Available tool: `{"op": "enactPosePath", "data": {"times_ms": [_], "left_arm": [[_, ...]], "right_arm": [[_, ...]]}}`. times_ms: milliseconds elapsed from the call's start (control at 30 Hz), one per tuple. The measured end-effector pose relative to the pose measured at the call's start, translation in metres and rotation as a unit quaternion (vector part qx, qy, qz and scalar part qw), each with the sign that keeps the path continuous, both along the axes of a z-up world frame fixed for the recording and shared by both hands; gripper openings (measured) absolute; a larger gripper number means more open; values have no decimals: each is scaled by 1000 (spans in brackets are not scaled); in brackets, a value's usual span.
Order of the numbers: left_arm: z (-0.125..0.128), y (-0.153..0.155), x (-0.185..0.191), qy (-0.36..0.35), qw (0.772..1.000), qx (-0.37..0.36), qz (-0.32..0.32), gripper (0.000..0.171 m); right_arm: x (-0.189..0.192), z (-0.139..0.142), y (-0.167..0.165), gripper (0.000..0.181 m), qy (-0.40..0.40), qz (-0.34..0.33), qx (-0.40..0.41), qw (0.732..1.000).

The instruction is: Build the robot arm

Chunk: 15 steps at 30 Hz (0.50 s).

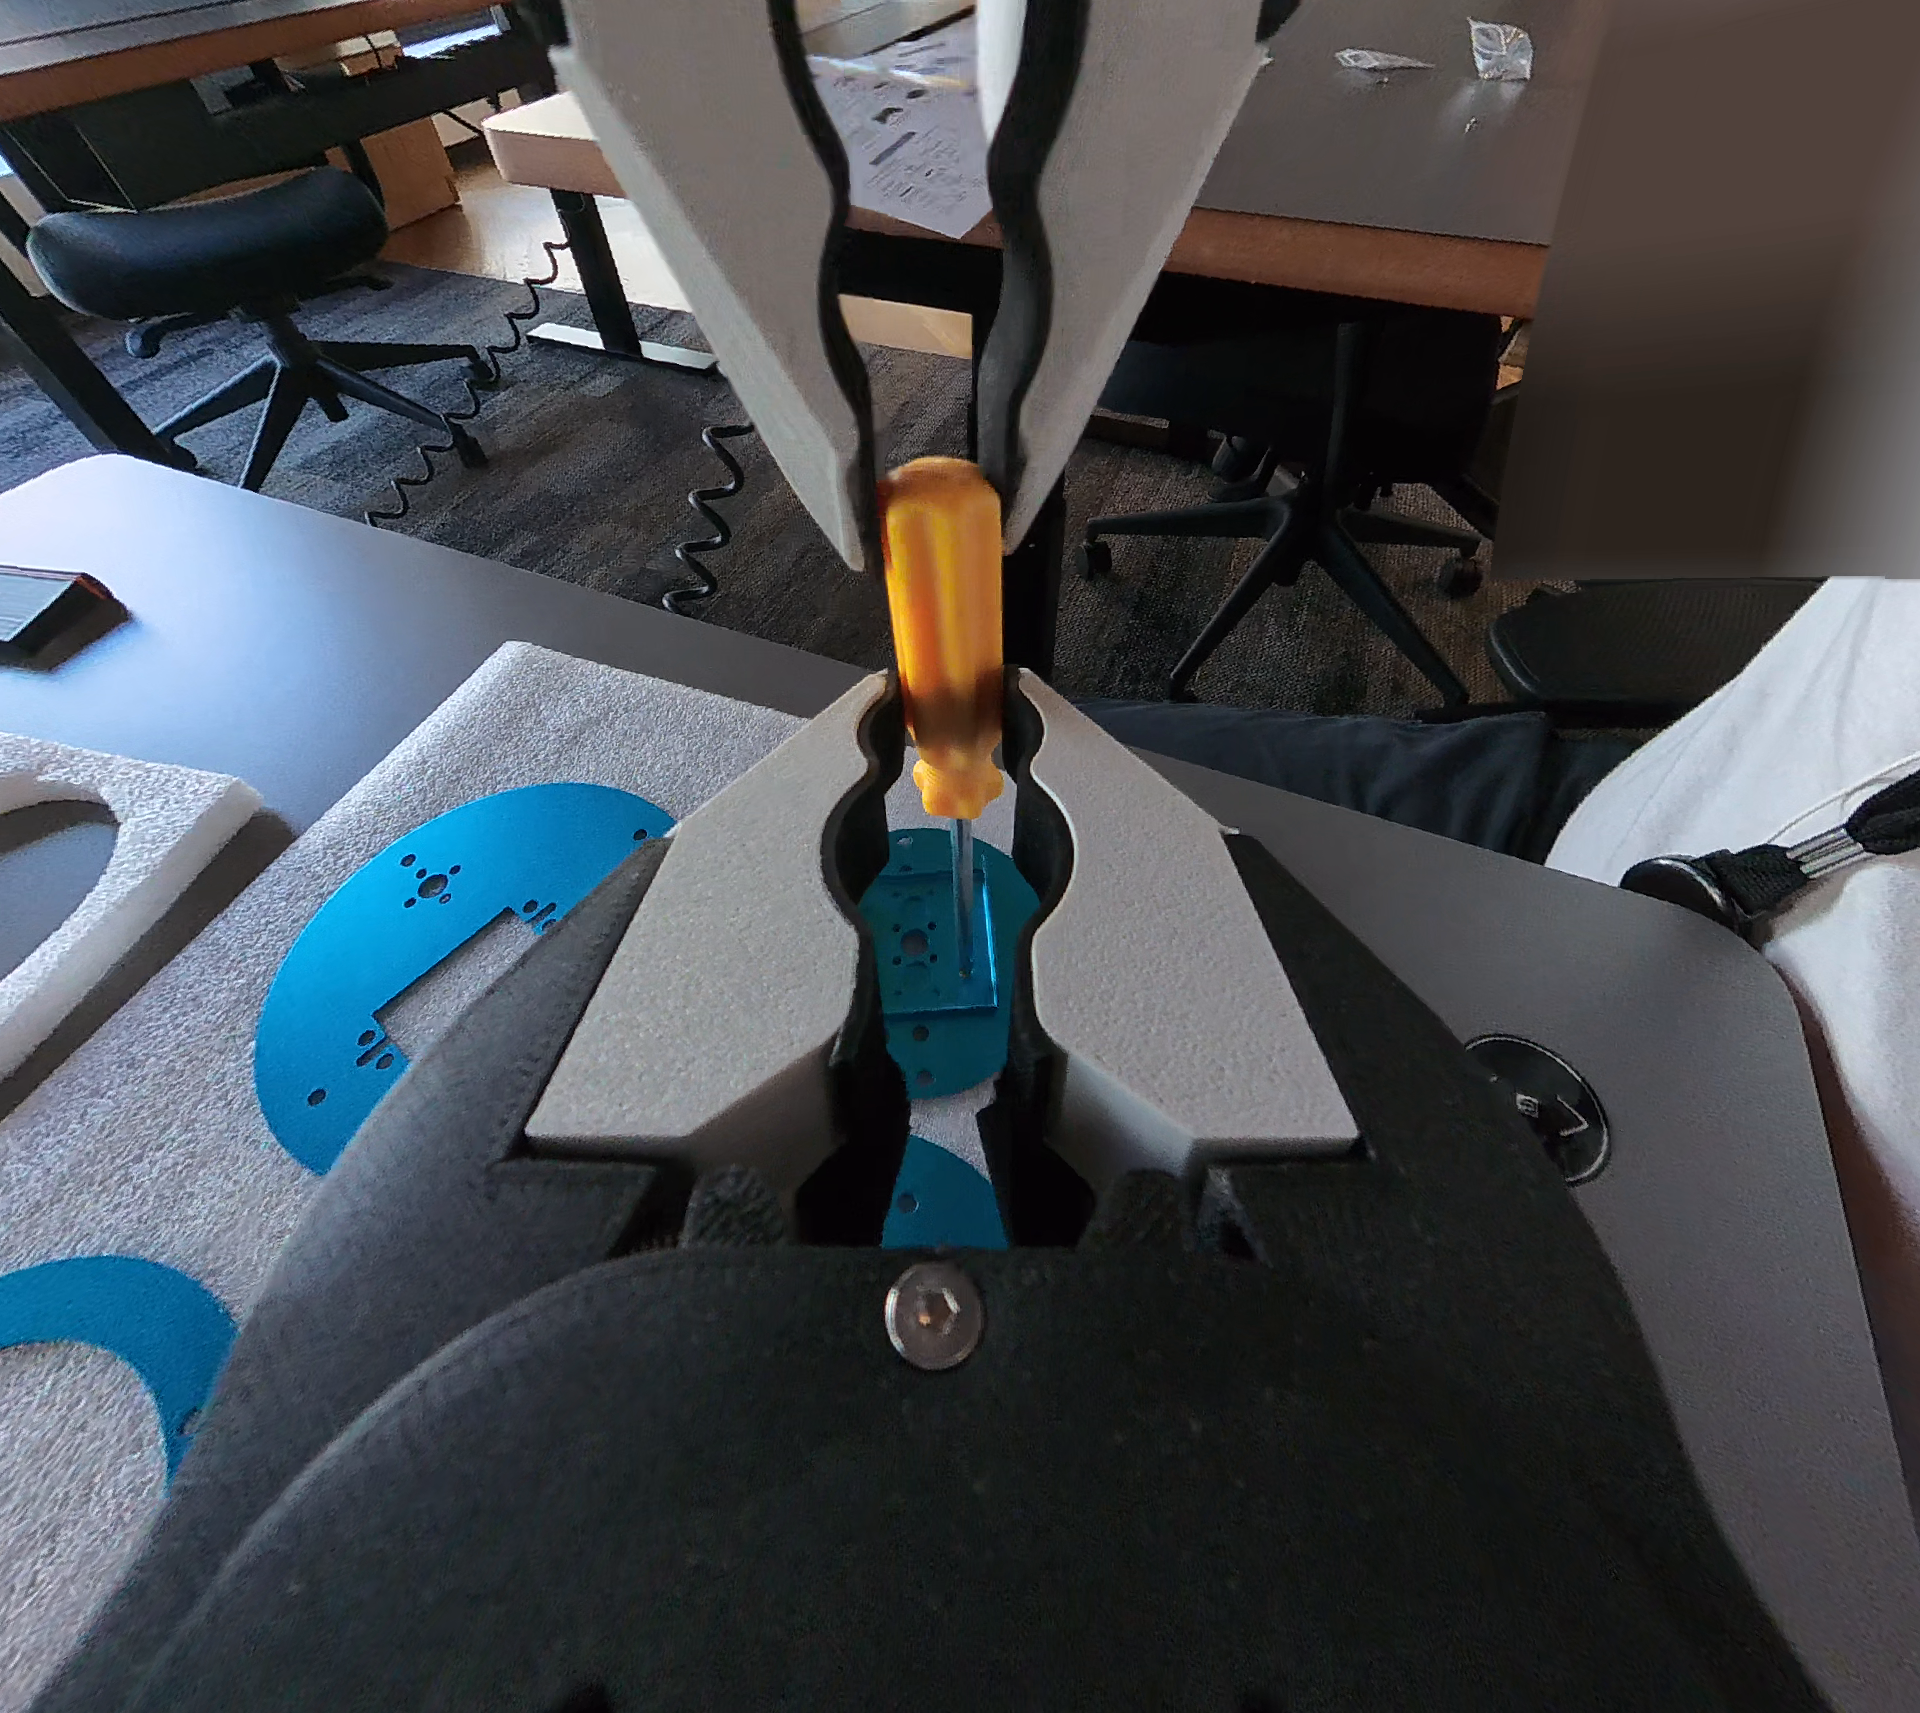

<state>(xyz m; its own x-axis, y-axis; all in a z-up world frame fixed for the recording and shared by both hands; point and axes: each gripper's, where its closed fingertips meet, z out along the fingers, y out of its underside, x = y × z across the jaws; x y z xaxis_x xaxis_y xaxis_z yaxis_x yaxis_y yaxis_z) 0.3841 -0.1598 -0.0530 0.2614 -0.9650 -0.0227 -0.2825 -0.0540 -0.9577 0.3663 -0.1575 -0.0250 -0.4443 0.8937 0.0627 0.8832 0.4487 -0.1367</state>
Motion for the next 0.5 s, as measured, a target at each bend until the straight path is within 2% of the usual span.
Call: {"op": "enactPosePath", "data": {"times_ms": [67,100,133,167,233,267,300,333,400,500], "left_arm": [[-1,1,0,4,1000,3,4,16],[-1,0,0,4,1000,1,0,15],[-1,0,0,2,1000,0,-3,15],[-1,0,-1,2,1000,2,1,16],[-1,0,-1,0,1000,1,0,15],[-1,0,-1,1,1000,1,1,15],[-1,0,-1,1,1000,1,0,15],[-1,0,-1,2,1000,2,1,15],[-1,1,-2,2,1000,1,2,15],[-1,0,-1,3,1000,3,3,16]], "right_arm": [[0,-1,1,15,-20,-137,-34,990],[0,-1,-1,16,-25,-176,-54,983],[0,-1,-3,16,-24,-166,-57,984],[-1,0,0,17,-16,-127,-34,991],[-8,4,9,40,17,-40,27,999],[-10,5,4,38,26,11,33,999],[-9,6,-2,28,31,56,37,997],[-11,7,-2,23,42,80,49,995],[-10,5,-4,18,33,69,43,996],[-9,4,-4,17,19,2,16,1000]]}}
